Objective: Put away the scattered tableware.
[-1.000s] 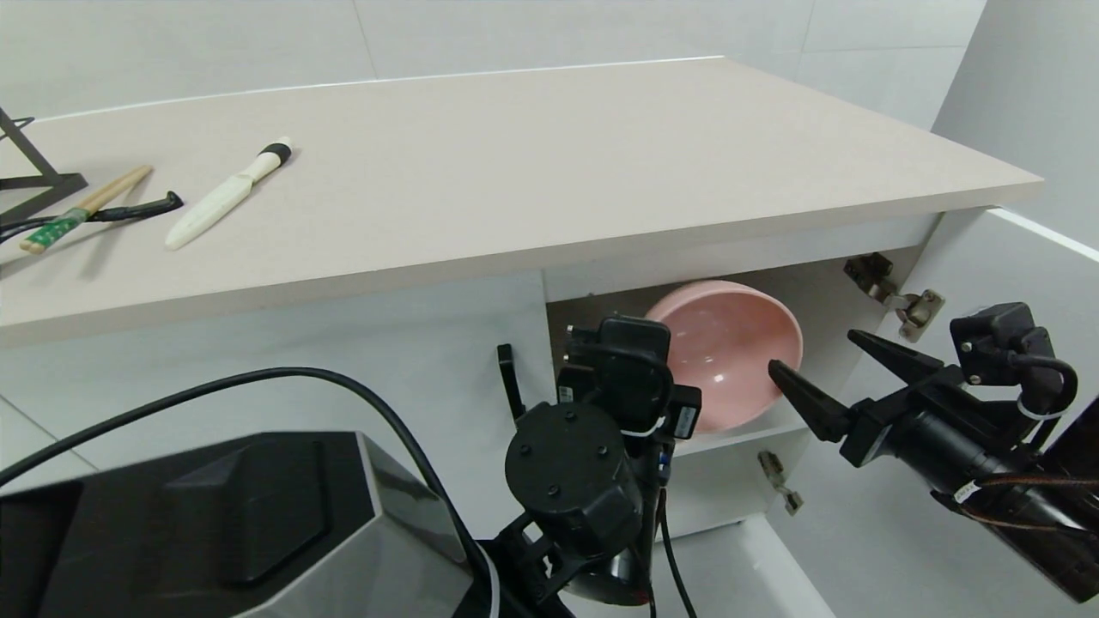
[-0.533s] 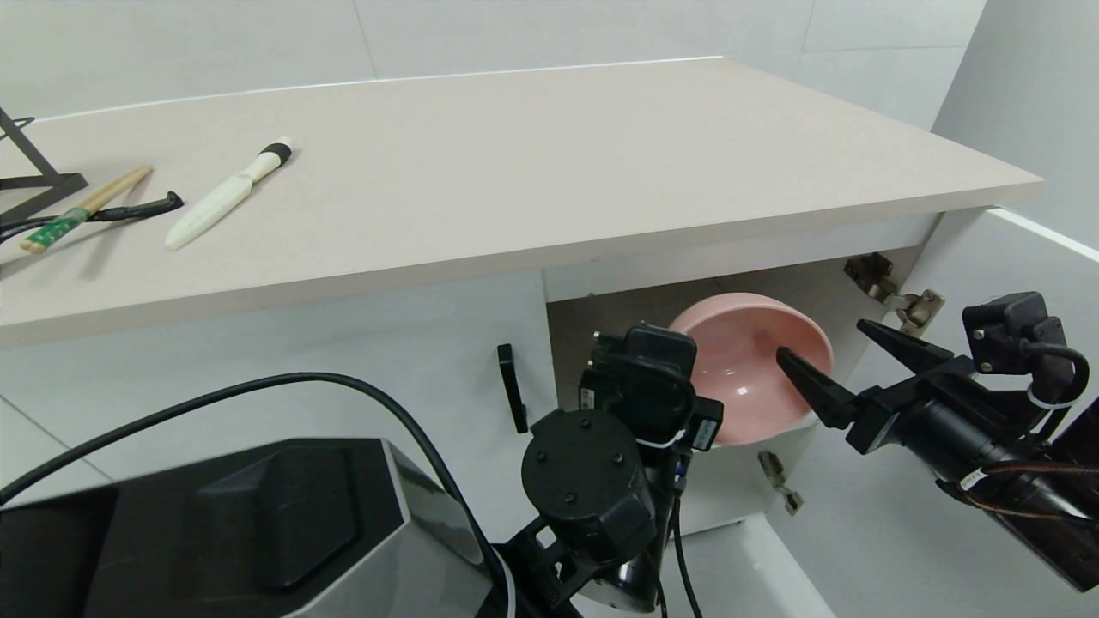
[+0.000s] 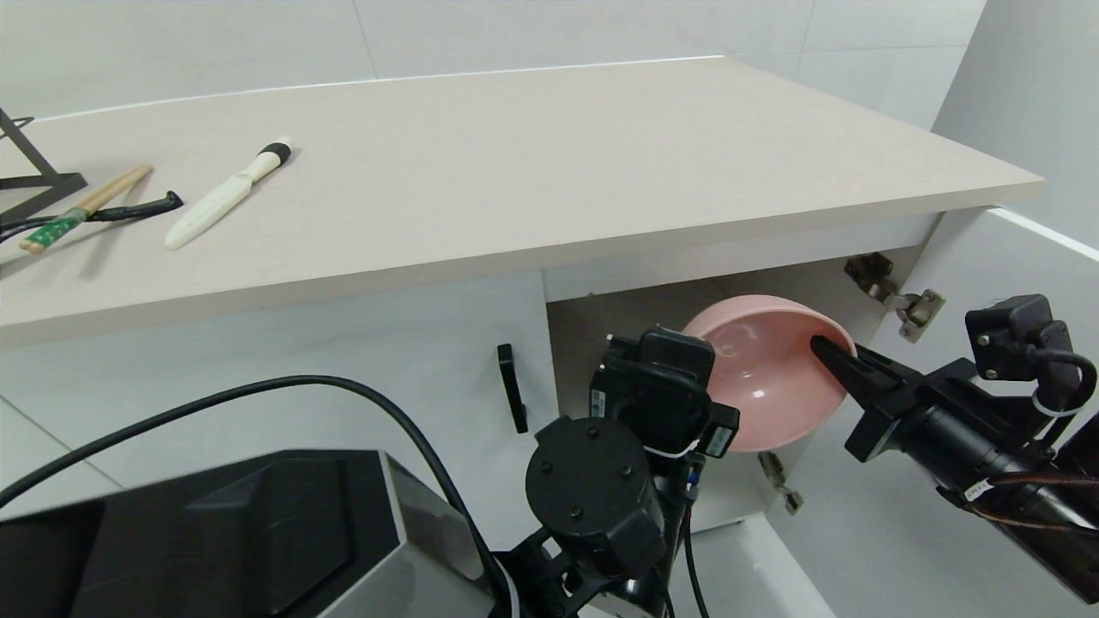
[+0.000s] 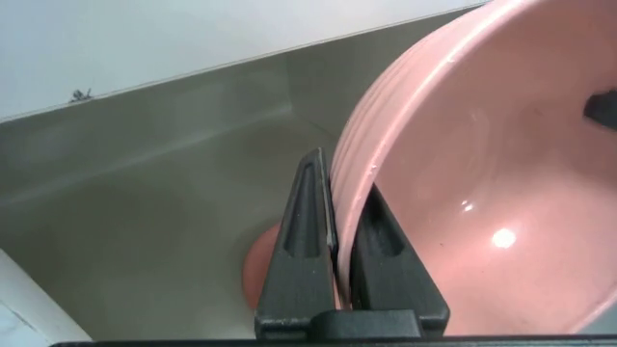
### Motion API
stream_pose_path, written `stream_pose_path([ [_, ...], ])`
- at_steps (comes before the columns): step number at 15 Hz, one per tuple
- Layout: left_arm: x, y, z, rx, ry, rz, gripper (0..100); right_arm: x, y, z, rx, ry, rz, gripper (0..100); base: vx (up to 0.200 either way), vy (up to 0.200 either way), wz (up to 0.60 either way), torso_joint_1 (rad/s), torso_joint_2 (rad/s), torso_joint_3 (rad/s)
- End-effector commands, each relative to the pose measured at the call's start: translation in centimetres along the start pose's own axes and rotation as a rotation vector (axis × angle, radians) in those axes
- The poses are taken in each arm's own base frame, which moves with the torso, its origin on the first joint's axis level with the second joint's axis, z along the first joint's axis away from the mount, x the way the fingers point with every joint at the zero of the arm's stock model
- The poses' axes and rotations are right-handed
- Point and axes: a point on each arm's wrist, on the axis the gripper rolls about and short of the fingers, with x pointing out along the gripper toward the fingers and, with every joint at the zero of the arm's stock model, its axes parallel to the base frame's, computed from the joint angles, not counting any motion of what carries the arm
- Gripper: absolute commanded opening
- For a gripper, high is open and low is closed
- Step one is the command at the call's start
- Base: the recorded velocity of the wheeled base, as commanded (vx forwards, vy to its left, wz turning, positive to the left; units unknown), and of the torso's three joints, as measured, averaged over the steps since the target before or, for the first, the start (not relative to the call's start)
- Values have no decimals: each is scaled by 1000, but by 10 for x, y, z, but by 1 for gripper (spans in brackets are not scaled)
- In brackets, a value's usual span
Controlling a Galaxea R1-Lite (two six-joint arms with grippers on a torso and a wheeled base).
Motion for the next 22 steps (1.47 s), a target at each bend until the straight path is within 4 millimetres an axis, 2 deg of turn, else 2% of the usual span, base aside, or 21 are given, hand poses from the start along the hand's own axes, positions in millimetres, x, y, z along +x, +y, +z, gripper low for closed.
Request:
stream_pose_path([
  [1,0,1,0,1,1,-1,0,-1,2,3,3,-14,17,0,0,0,0,0,0,0],
  [3,0,1,-1,7,3,-1,0,-1,2,3,3,-15,16,0,0,0,0,0,0,0],
  [4,0,1,1,4,-4,-14,100,-1,2,3,3,-15,16,0,0,0,0,0,0,0],
  [8,-10,8,21,-54,-38,-92,100,-1,1,3,3,-14,13,0,0,0,0,0,0,0],
  [11,-40,32,44,-170,-41,-273,100,-1,0,3,2,-14,10,0,0,0,0,0,0,0],
  [13,-50,42,51,-193,-42,-334,100,-1,0,3,2,-14,10,0,0,0,0,0,0,0],
  [15,-66,61,59,-211,-42,-465,100,-1,0,2,2,-11,9,0,0,0,0,0,0,0],
  [19,-78,81,52,-183,-10,-604,100,-1,0,1,2,-8,9,0,0,0,0,0,0,0],
  [22,-91,108,39,-149,41,-802,100,-1,0,2,2,-9,9,0,0,0,0,0,0,0],
])
